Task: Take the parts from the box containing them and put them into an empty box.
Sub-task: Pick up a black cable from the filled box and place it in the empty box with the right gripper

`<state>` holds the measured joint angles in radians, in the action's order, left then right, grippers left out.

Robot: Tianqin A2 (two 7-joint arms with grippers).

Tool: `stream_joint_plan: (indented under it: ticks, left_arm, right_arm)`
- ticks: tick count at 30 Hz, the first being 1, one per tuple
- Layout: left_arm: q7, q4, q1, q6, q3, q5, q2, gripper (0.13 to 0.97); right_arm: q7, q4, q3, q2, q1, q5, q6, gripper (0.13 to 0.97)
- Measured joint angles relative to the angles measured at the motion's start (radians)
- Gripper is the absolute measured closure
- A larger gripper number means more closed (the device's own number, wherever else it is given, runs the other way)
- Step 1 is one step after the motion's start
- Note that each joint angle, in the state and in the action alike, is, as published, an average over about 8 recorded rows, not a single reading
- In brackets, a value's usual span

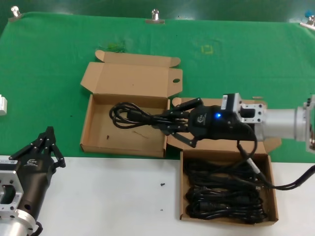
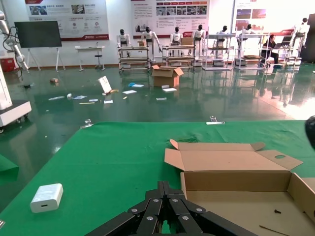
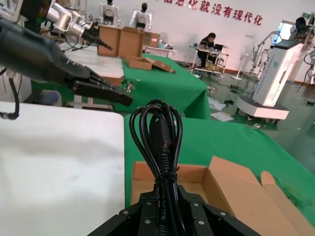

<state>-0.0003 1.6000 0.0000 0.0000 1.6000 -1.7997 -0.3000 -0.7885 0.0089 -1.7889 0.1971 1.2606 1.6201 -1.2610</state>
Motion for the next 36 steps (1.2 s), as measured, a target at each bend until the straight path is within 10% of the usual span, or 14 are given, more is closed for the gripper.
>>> stream_joint_plan:
  ticks: [36]
  left_arm:
    - [0.0, 0.0, 0.0, 0.0, 0.0, 0.0, 0.0, 0.958]
  right_arm:
    - [0.217, -0.003, -0.006, -0.099, -0.018, -0.01, 0.244, 0.89]
